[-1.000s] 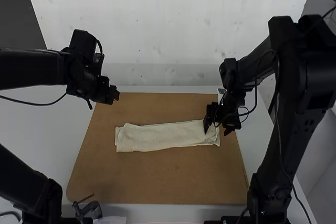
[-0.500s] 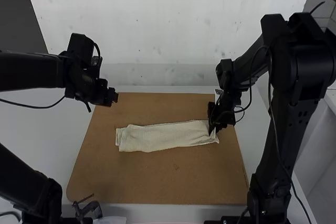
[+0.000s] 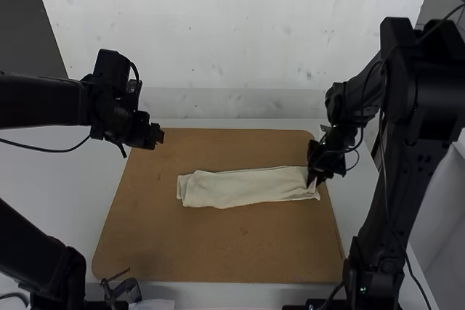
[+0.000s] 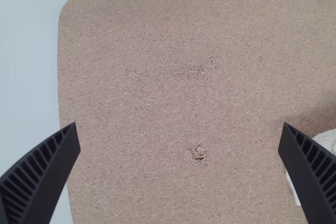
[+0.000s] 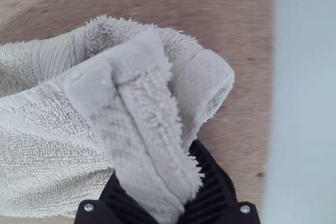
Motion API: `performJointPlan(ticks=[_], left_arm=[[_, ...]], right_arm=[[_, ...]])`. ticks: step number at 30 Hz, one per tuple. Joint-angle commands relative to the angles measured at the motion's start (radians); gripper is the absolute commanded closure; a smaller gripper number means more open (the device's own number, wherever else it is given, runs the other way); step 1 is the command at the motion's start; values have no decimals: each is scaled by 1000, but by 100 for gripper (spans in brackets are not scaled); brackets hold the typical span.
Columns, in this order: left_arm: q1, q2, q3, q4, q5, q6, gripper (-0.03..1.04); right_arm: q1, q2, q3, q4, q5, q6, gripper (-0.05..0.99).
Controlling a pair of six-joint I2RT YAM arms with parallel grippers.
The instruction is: Fold the towel.
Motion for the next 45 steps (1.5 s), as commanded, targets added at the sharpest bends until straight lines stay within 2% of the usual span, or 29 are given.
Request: performJointPlan(ticks=[1, 11, 15, 23, 28, 33, 40, 45], left_arm=[[12, -6, 1, 18, 11, 8, 4], [8, -4, -3, 41, 9, 5, 4], [9, -7, -3, 54, 9, 5, 4], [5, -7, -2, 92, 9, 5, 4], [6, -7, -2, 107, 9, 10, 4], [15, -15, -3, 109, 8, 15, 4], [32, -41, -3, 107, 18, 19, 4], [32, -34, -3, 109, 26, 19, 4]], right_arm=[[-105, -34, 19, -7, 93, -88, 91], [-284, 5, 102, -9, 96, -192, 91], [-347, 22, 168, -47, 96, -217, 91], [-352, 11, 201, -99, 111, -218, 91], [-194, -89, 154, -105, 122, -142, 91], [29, -130, 155, -127, 175, -21, 91], [355, -83, 200, -141, 248, 142, 91], [515, -1, 269, -170, 261, 217, 91]])
